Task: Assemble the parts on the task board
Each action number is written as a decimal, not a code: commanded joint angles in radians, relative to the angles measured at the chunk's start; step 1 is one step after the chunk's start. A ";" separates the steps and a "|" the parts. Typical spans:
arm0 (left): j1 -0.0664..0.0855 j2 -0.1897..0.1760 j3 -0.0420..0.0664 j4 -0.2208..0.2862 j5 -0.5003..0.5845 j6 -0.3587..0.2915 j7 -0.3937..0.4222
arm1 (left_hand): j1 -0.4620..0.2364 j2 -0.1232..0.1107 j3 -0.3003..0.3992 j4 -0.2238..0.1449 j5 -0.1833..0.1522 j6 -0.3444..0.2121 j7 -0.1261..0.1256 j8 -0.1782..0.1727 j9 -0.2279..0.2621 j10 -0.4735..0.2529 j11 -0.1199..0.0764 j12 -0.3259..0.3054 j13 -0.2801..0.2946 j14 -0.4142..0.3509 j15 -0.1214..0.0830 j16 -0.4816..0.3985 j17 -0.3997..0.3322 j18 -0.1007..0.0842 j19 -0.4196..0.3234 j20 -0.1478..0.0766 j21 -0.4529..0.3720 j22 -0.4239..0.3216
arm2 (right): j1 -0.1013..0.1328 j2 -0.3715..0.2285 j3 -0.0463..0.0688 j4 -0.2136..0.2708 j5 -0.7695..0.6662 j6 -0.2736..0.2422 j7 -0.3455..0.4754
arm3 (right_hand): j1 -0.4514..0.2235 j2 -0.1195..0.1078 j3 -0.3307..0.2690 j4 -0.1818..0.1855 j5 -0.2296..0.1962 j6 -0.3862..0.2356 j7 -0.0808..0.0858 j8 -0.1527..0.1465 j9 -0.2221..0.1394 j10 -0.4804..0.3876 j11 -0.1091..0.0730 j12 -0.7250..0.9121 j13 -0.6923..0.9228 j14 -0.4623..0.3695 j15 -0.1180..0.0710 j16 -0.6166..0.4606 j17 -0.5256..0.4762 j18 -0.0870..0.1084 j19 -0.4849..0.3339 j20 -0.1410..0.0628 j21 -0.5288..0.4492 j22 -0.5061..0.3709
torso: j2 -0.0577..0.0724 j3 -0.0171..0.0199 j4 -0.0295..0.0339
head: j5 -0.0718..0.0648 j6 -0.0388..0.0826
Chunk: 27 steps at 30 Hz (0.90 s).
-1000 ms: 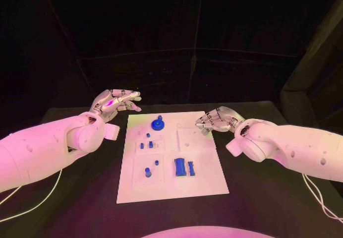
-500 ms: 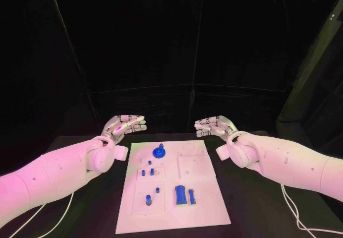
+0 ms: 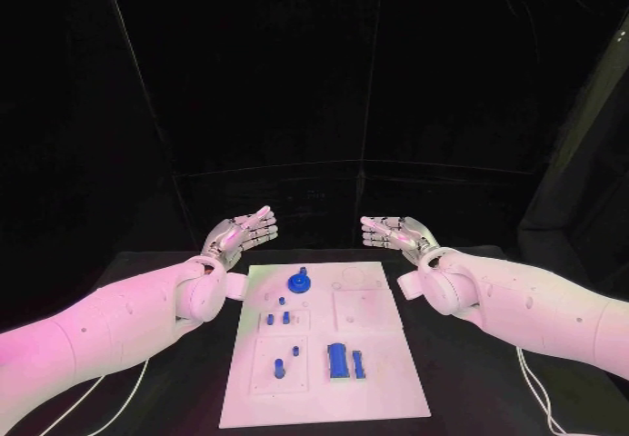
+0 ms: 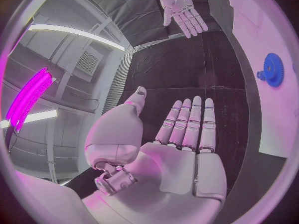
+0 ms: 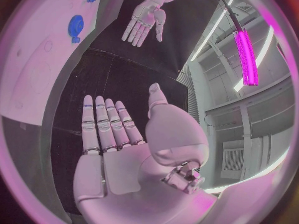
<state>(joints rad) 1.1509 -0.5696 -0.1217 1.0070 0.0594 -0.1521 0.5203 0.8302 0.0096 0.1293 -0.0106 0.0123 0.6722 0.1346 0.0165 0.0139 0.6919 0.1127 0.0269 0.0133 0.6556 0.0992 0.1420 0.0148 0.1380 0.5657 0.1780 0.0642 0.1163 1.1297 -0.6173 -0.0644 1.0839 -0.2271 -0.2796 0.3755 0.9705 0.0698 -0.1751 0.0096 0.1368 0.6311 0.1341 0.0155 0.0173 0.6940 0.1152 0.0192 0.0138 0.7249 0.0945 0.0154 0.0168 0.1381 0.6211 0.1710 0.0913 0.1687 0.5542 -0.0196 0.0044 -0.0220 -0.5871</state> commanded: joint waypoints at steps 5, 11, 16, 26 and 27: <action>-0.031 -0.068 0.039 0.186 -0.025 -0.236 0.003 | -0.354 -0.010 -0.056 0.011 -0.012 -0.287 -0.057 -0.017 -0.014 -0.295 -0.113 -0.027 -0.013 -0.280 -0.099 -0.061 -0.015 -0.052 -0.241 -0.076 -0.064 -0.116 | -0.029 -0.061 0.025 0.189 0.102 -0.220 0.068 | -0.414 -0.070 0.074 -0.010 -0.058 -0.269 -0.057 -0.016 -0.017 -0.296 -0.115 -0.019 -0.014 -0.310 -0.095 -0.015 -0.017 -0.057 -0.265 -0.073 -0.091 -0.072 | -0.010 0.0196 -0.0044 | 0.022 -0.013; -0.068 -0.144 0.083 0.387 -0.043 -0.439 0.001 | -0.460 -0.010 -0.129 0.011 -0.012 -0.373 -0.135 -0.017 -0.014 -0.384 -0.113 -0.027 -0.013 -0.363 -0.099 -0.142 -0.015 -0.063 -0.314 -0.099 -0.064 -0.116 | -0.060 -0.124 0.049 0.372 0.179 -0.386 0.115 | -0.537 -0.070 0.097 -0.010 -0.137 -0.349 -0.134 -0.016 -0.017 -0.384 -0.115 -0.019 -0.014 -0.401 -0.095 -0.015 -0.017 -0.068 -0.344 -0.095 -0.091 -0.093 | -0.010 0.0196 -0.0044 | 0.022 -0.013; -0.088 -0.185 0.107 0.495 -0.053 -0.549 0.000 | -0.529 -0.010 -0.129 0.011 -0.012 -0.428 -0.135 -0.017 -0.014 -0.441 -0.113 -0.027 -0.013 -0.417 -0.099 -0.142 -0.015 -0.138 -0.360 -0.178 -0.064 -0.116 | -0.074 -0.152 0.060 0.454 0.214 -0.462 0.136 | -0.617 -0.070 0.175 -0.010 -0.137 -0.401 -0.134 -0.016 -0.017 -0.441 -0.115 -0.019 -0.014 -0.461 -0.095 -0.015 -0.017 -0.138 -0.393 -0.171 -0.091 -0.169 | -0.010 0.0196 -0.0044 | 0.022 -0.013; -0.101 -0.210 0.122 0.563 -0.059 -0.618 0.000 | -0.628 -0.010 -0.129 0.011 -0.012 -0.508 -0.135 -0.017 -0.014 -0.523 -0.113 -0.027 -0.013 -0.495 -0.099 -0.142 -0.015 -0.138 -0.426 -0.178 -0.064 -0.116 | -0.080 -0.163 0.064 0.486 0.227 -0.490 0.144 | -0.732 -0.070 0.175 -0.010 -0.137 -0.476 -0.134 -0.016 -0.017 -0.523 -0.115 -0.019 -0.014 -0.547 -0.095 -0.015 -0.017 -0.138 -0.467 -0.171 -0.091 -0.169 | -0.010 0.0196 -0.0044 | 0.022 -0.013; -0.101 -0.210 0.122 0.563 -0.059 -0.618 0.000 | -0.636 -0.010 -0.129 0.011 -0.012 -0.515 -0.135 -0.017 -0.014 -0.530 -0.113 -0.027 -0.013 -0.502 -0.099 -0.142 -0.015 -0.138 -0.433 -0.178 -0.064 -0.116 | -0.080 -0.163 0.064 0.486 0.227 -0.490 0.144 | -0.742 -0.070 0.175 -0.010 -0.137 -0.483 -0.134 -0.016 -0.017 -0.530 -0.115 -0.019 -0.014 -0.554 -0.095 -0.015 -0.017 -0.138 -0.474 -0.171 -0.091 -0.169 | -0.010 0.0196 -0.0044 | 0.022 -0.013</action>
<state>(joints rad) 1.0485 -0.7794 -0.0016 1.5674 0.0191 -0.7197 0.5143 0.2627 0.0003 0.0099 -0.0014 0.0037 0.2122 0.0037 0.0040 0.0014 0.2183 0.0021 0.0070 0.0012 0.2077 0.0011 0.0104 0.0017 0.0216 0.1812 0.0112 0.0039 0.0032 1.0484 -0.7796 -0.0013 1.5676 -0.0191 -0.7326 0.4927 0.3086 0.0008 -0.0166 0.0003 0.0095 0.1999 0.0045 0.0039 0.0010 0.2203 0.0018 0.0036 0.0014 0.2306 0.0007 0.0047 0.0012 0.0222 0.1985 0.0113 0.0067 0.0098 0.5442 0.0000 -0.0001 0.0001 -0.6001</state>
